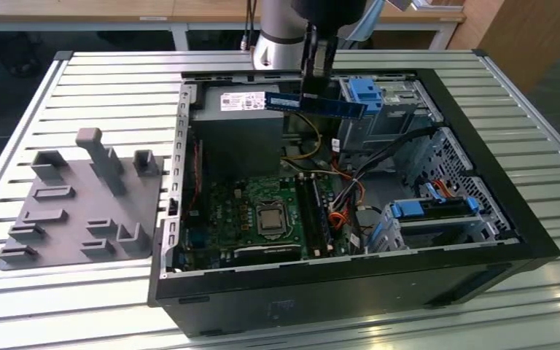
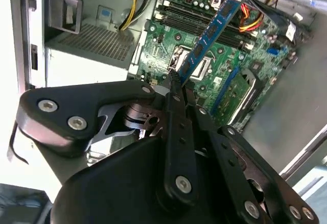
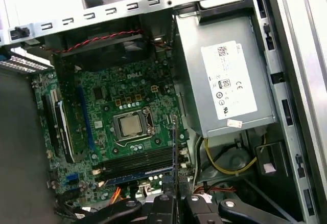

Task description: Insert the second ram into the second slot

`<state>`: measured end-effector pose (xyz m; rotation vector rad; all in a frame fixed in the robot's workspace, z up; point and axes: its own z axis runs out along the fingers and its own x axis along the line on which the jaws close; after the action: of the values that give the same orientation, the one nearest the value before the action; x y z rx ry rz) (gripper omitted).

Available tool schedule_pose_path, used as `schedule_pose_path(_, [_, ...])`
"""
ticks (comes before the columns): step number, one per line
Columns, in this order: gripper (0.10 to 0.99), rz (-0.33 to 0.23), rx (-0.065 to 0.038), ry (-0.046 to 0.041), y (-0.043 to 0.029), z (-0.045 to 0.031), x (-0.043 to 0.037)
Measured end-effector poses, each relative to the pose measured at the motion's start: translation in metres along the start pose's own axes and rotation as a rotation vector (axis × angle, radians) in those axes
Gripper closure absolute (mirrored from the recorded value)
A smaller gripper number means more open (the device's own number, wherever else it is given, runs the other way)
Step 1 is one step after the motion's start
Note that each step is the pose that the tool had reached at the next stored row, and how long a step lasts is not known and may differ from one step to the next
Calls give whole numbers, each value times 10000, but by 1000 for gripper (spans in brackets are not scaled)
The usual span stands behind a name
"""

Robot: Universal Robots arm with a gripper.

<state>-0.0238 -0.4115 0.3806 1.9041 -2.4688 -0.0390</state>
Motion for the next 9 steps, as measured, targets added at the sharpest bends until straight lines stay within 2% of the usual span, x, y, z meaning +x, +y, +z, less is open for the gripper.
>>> schedule_pose_path(9, [949, 1437, 16, 22, 0, 3, 0])
